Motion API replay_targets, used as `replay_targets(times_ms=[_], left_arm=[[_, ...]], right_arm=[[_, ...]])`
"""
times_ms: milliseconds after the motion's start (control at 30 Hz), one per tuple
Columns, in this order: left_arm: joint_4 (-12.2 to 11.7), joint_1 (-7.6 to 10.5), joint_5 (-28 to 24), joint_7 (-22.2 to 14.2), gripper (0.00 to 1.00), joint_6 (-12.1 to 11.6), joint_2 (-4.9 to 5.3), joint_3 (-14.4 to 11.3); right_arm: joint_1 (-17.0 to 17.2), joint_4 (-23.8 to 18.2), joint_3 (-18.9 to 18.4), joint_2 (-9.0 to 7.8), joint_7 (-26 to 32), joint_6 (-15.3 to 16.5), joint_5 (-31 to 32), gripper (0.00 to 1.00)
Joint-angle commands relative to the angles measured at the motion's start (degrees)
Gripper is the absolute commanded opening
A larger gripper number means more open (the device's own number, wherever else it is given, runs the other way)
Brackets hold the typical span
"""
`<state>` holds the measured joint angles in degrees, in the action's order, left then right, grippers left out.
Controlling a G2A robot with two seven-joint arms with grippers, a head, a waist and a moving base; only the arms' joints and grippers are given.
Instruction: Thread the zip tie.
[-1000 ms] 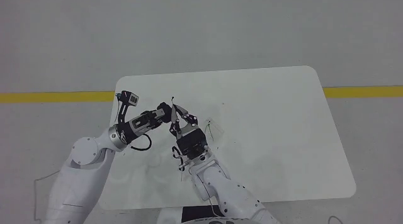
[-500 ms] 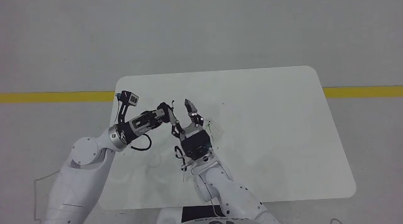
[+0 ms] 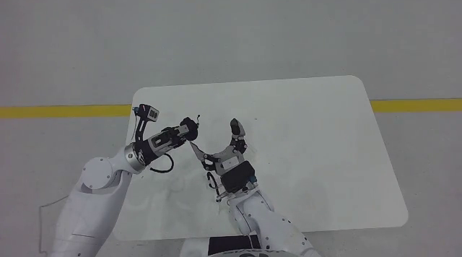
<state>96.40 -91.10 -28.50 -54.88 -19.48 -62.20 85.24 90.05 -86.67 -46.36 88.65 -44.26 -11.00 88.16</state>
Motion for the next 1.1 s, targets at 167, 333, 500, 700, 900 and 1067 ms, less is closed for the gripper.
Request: replay_targets(times_ms=[167,333,500,700,900,1067], left_arm=[[-2.4,1.18,-8.3,-1.3,0.0,8.9,0.25,1.0],[-5.8,2.79,-13.5,-6.7,0.0,16.3,0.87,2.9],[-9.1,4.51,-19.0,-13.1,0.0,22.6,1.24,3.0],[-9.3,4.94,-18.2,-13.2,0.0,22.0,1.33,3.1],[-11.2,5.88,-27.0,-12.1,0.0,28.7,0.88,1.5],[-14.7,7.77,-34.3,-16.5,0.0,36.1,0.65,-0.8]], right_arm=[[-5.0,4.5,2.3,-2.64,-2.3,-8.5,1.8,1.0],[-12.5,10.2,6.2,-7.57,-5.2,-8.5,1.8,1.0],[-18.7,11.1,12.7,-11.78,-3.1,-8.5,1.8,1.0],[-19.9,11.1,14.0,-12.37,-2.2,-8.5,1.8,1.0],[-21.9,12.4,15.0,-12.85,-0.6,-8.5,1.8,1.0],[-23.2,13.2,16.2,-13.26,-0.5,-8.5,1.8,1.0]])
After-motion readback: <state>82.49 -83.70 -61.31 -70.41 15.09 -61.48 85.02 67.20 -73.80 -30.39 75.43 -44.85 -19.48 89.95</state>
